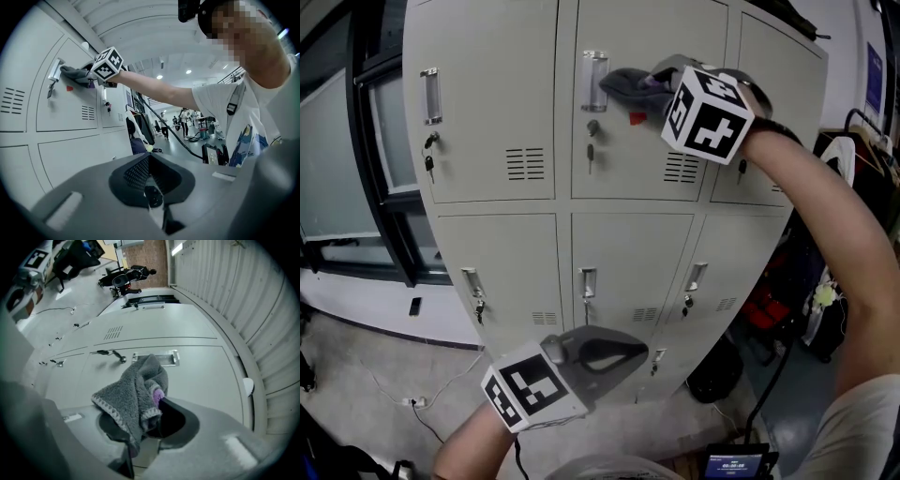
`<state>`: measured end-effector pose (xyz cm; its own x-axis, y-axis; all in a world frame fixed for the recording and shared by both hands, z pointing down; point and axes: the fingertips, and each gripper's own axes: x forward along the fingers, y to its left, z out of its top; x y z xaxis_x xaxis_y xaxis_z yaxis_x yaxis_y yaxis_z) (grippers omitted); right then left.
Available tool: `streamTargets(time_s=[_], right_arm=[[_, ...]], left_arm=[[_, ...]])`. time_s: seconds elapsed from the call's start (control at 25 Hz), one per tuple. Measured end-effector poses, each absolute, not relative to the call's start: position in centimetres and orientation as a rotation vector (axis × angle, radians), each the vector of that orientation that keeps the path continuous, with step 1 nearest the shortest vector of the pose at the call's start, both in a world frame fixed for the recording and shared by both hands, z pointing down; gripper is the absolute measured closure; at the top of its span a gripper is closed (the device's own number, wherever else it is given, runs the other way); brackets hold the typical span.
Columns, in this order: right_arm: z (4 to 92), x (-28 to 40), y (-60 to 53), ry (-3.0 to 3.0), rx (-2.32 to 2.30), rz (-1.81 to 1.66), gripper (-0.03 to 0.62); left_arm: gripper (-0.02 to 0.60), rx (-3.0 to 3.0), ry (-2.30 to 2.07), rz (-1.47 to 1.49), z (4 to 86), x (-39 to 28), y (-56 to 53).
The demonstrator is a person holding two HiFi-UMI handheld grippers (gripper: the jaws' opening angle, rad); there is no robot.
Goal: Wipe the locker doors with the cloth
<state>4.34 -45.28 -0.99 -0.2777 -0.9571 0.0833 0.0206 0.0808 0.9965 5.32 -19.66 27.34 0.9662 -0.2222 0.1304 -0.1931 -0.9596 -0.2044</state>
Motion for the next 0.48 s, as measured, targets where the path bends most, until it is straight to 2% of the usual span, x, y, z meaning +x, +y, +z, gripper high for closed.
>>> streamTargets(time_s=[0.48], right_arm=[[12.1, 5.4, -45.8, -1.424, 0.870, -1.236, 0.491]], left_arm=[[0.578, -2.939, 0.291, -0.239, 28.1, 4.9, -19.0]])
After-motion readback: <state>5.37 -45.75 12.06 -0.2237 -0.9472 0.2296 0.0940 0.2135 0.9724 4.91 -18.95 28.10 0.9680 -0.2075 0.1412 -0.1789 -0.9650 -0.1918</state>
